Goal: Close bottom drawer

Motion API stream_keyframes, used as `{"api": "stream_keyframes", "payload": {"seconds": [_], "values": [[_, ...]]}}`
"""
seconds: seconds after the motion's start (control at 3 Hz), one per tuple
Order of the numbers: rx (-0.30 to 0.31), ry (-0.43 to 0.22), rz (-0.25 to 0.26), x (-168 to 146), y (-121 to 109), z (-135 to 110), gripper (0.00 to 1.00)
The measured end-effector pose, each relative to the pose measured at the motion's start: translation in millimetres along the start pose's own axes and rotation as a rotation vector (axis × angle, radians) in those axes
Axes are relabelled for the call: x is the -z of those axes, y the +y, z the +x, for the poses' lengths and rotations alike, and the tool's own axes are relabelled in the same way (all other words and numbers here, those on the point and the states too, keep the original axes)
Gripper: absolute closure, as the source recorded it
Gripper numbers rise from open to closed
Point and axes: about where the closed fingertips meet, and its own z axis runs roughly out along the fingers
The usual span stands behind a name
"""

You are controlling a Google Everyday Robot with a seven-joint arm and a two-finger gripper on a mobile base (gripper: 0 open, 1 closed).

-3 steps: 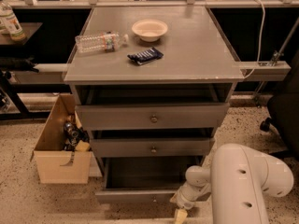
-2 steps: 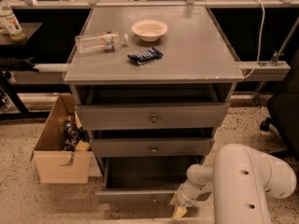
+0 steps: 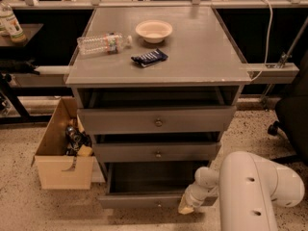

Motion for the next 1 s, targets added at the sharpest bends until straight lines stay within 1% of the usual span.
{"api": "stream_keyframes", "payload": {"seconds": [0.33,0.67,1.0], "values": [[-0.003,-0.003,0.025,0.3,-9.9,3.8,1.00],[-0.007,-0.006,0.042,1.0,-17.4,7.2,1.00],[-0.007,-0.006,0.042,1.0,-17.4,7.2,0.82]]}}
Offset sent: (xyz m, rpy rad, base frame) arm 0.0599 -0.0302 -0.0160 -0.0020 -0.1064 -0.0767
